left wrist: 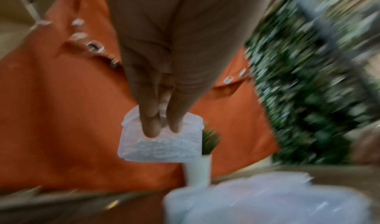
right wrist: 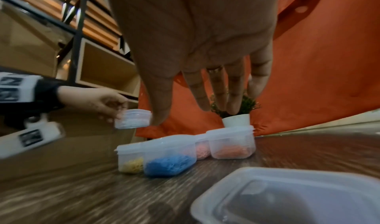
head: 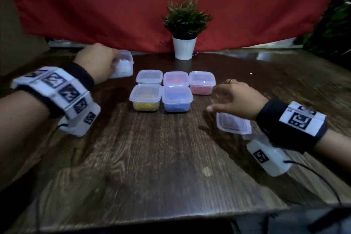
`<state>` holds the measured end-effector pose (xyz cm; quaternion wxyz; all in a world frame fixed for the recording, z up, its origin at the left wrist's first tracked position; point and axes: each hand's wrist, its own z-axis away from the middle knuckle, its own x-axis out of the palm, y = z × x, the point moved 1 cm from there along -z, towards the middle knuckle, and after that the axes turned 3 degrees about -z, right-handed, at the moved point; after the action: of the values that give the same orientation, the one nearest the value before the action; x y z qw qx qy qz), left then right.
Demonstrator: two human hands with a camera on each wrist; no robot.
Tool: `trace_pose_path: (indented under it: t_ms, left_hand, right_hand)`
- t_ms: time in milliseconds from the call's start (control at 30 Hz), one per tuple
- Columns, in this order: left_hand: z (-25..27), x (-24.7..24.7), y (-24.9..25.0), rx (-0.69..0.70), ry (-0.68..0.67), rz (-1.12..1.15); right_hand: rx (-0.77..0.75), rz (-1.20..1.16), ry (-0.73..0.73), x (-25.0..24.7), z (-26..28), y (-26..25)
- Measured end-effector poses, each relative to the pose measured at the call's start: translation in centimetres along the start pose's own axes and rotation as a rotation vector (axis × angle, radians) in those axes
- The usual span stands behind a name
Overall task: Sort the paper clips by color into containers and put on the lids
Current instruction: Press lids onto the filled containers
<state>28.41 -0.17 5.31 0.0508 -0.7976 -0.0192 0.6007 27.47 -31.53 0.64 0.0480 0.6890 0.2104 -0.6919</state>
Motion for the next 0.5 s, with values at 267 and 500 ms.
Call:
trace_pose_path:
  t_ms: [267, 500]
  left_hand:
    - [6.8, -1.7, 8.5, 0.376, 0.134, 0.248]
    - [8.3, 2.1, 12.8, 0.420, -0.192, 0.210]
  right_hand:
    - [0.251, 0.129, -0.411, -0.6, 2.0, 5.6]
    - [0.130, 0.081, -0.467, 1.9, 0.7, 4.5]
